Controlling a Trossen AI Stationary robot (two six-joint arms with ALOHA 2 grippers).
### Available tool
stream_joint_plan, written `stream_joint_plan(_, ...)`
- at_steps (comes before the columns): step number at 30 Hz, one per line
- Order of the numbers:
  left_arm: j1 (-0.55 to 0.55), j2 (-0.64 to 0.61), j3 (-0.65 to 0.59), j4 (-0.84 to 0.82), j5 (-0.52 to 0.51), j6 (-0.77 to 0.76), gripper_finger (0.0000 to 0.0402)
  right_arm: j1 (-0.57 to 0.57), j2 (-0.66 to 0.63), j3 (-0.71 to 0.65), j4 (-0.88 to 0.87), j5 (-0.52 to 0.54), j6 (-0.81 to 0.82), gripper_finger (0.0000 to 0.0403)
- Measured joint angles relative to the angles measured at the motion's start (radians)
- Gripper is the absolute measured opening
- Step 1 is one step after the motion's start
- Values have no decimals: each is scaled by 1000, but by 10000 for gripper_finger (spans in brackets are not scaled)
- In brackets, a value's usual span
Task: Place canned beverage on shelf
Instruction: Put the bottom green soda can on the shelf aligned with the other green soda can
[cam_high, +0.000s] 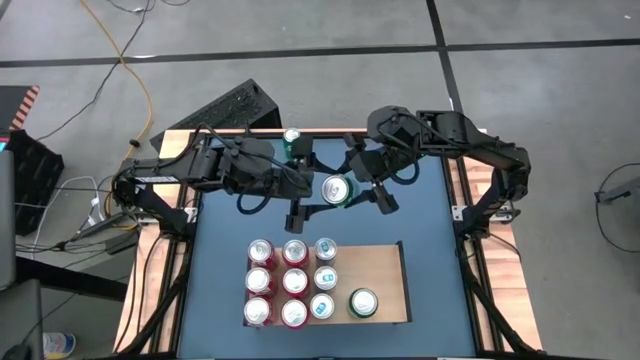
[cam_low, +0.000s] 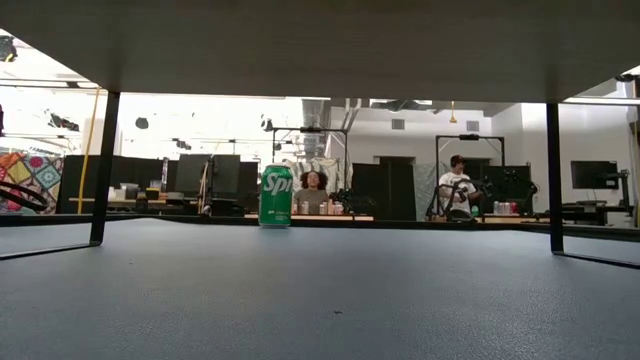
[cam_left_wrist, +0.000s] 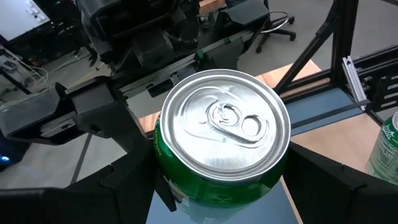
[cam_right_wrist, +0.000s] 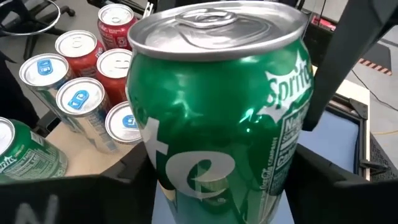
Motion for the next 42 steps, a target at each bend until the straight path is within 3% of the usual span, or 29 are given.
stream_joint_plan(6,0,0,0,-1,-6,2,296,-1,0,0,-4,0,-5,250)
stream_joint_plan(13,5,-28,0,-40,-28,-78,352,-12,-6,0,14,-1,-2,250)
stream_joint_plan(18,4,-74,4,-46,-89,-96,380,-27,-28,0,30,-78,24,250)
stream_joint_plan(24,-9,-112,3,-61,-140,-118,384,-27,-59,-40,10,-133,70,250)
stream_joint_plan(28,-16,-132,3,-92,-143,-146,384,-24,-182,-228,120,-140,139,250)
stream_joint_plan(31,-19,-132,2,-113,-146,-159,384,-22,-326,-480,338,-133,233,250)
stream_joint_plan(36,-20,-134,1,-118,-150,-166,384,32,-538,-879,736,15,411,250)
stream_joint_plan(42,-19,-141,0,-120,-174,-166,384,136,-581,-1106,951,42,525,260)
